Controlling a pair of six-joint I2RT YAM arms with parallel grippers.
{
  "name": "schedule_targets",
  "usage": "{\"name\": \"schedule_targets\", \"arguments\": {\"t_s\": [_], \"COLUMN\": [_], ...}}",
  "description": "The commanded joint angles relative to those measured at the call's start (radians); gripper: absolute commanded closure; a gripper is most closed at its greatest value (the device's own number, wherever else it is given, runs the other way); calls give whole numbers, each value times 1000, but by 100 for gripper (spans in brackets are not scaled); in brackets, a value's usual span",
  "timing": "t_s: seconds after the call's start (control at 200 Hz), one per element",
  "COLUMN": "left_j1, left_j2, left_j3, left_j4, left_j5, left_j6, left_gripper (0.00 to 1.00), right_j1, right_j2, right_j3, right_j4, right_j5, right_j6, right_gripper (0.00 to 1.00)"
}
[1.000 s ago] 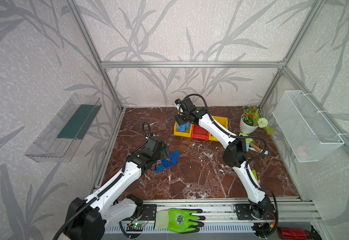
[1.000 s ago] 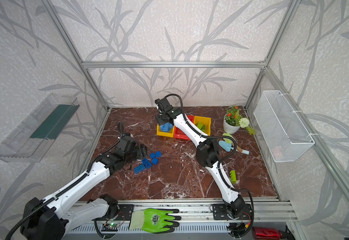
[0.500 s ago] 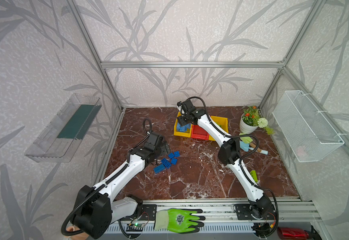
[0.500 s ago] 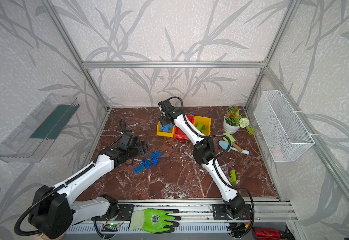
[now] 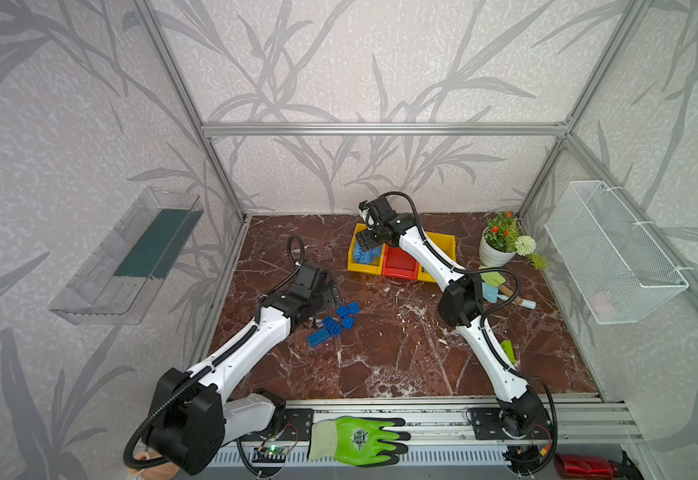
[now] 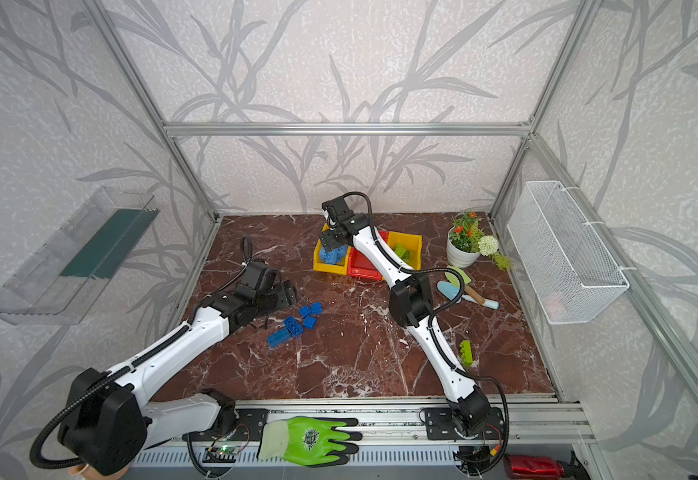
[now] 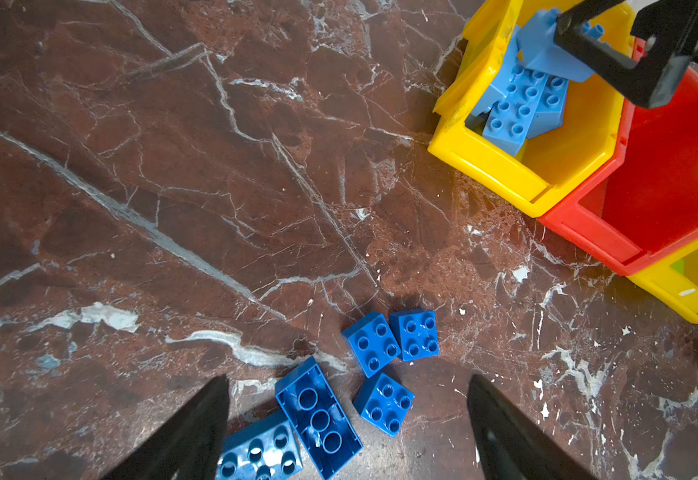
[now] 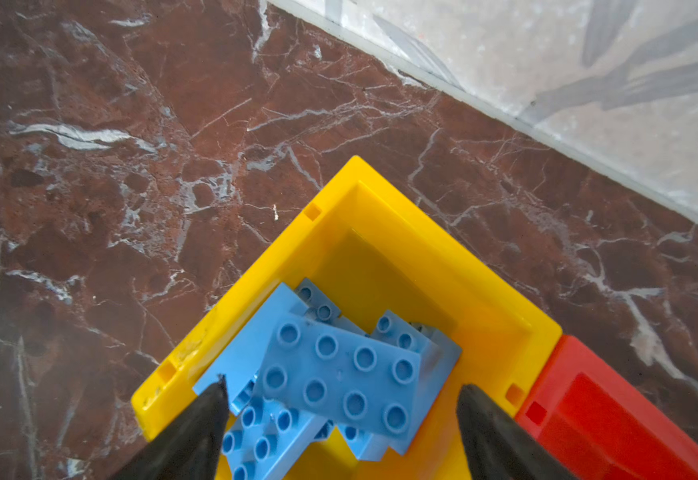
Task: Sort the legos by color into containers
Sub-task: 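Carry the light-blue brick into the farthest yellow bin and release, then withdraw the right gripper toward the green-brick bin while the left gripper moves over dark-blue bricks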
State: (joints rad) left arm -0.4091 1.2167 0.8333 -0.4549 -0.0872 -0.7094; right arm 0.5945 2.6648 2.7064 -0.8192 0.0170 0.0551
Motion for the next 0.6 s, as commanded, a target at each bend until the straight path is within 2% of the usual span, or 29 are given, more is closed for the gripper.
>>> {"name": "schedule_targets", "arguments": {"t_s": [0.0, 0.315, 0.425, 0.595], "left_j1": [6, 6, 6, 5], "left_j2": [10, 30, 12, -35], "left_j3": [56, 142, 140, 93], "left_j4": [-31, -108, -111, -109], "left_j5": [-10, 16, 23, 28], "left_j6": [-1, 2, -7, -21], "left_gripper": [11, 11, 11, 11], "right_j1": [0, 0, -1, -2], "right_j2": [13, -88, -183, -366], "right_j3": [15, -44, -132, -355], "right_j4": [5, 32, 37, 24], "right_j5": [-22, -30, -8, 3], "right_j6": [5, -1, -12, -12], "right_gripper": [5, 3, 2, 2]}}
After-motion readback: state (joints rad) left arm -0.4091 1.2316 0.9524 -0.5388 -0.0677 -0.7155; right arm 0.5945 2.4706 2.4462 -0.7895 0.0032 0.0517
